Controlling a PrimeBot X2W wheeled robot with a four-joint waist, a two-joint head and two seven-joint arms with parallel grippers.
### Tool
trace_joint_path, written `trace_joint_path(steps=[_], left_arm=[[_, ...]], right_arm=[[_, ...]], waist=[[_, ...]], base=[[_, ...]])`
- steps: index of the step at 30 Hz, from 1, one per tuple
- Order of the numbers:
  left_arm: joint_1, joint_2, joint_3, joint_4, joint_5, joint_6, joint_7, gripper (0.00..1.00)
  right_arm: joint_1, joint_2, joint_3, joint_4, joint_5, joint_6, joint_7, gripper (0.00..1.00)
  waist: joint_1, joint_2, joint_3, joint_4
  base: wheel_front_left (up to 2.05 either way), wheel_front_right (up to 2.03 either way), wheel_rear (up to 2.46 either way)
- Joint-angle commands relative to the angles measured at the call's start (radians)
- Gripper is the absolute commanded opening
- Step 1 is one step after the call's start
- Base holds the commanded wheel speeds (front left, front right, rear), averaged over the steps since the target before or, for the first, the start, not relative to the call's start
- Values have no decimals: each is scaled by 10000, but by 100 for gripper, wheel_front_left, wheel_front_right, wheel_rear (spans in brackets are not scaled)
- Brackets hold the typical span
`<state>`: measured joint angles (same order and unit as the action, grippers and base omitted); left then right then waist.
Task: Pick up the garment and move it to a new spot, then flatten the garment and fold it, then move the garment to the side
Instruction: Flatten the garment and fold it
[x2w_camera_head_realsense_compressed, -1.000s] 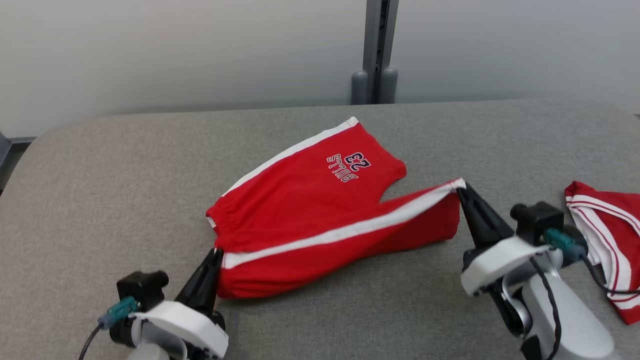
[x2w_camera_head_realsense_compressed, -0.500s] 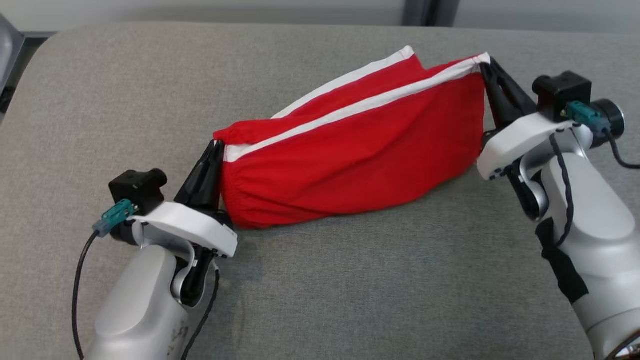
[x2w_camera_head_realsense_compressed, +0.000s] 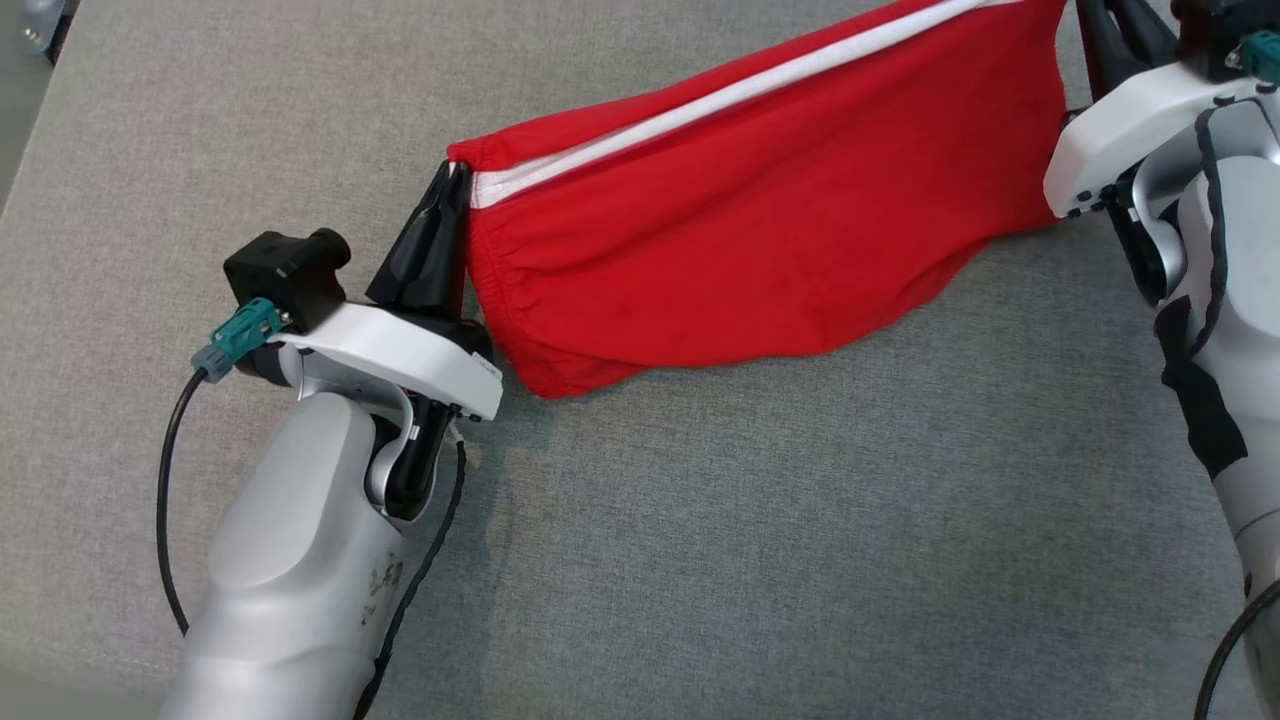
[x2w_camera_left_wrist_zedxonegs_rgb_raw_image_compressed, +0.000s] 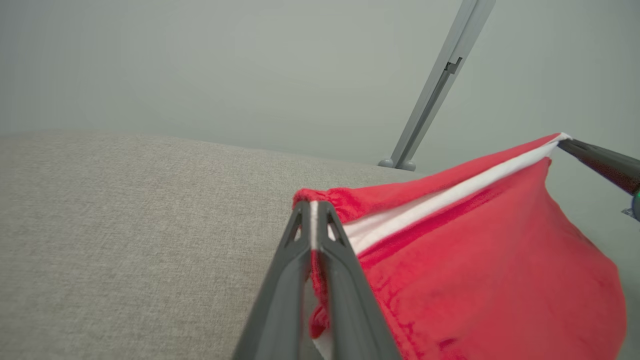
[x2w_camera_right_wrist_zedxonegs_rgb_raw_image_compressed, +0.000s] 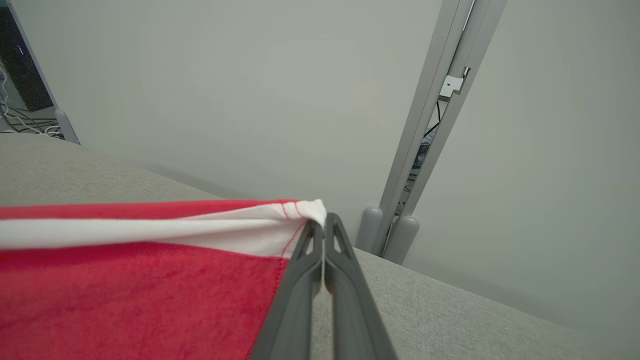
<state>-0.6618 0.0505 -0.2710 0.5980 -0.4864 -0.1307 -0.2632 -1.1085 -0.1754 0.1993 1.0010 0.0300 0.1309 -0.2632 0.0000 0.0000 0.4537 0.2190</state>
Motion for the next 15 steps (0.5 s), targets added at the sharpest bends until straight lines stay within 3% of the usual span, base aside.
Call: trace_joint_path(steps=[1, 3, 5, 6, 7, 15], left_arm=[[-235, 27, -80, -45, -133, 12, -15, 0], [-341, 31, -271, -88, -317, 12, -15, 2], [-421, 38, -402, -77, -425, 82, -15, 73], [-463, 32, -465, -84, -500, 94, -13, 100], [-487, 24, -521, -68, -501, 134, -13, 100], [-80, 31, -286, -136, -291, 631, -15, 100]], right_arm=[[-178, -78, -117, 116, -158, -4, -14, 0], [-343, -57, -132, 301, -410, -4, -14, 0], [-546, -13, -224, 424, -572, -4, -13, 43], [-578, 32, -303, 565, -568, -4, -14, 80], [-629, 79, -411, 573, -551, -4, -14, 100], [-112, 341, -803, 2, -196, -4, -14, 100]], waist=[[0, 0, 240, 155], [0, 0, 341, 214], [0, 0, 429, 216], [0, 0, 451, 208], [0, 0, 474, 191], [0, 0, 408, -12]], base=[[0, 0, 0], [0, 0, 0], [0, 0, 0], [0, 0, 0], [0, 0, 0], [0, 0, 0]])
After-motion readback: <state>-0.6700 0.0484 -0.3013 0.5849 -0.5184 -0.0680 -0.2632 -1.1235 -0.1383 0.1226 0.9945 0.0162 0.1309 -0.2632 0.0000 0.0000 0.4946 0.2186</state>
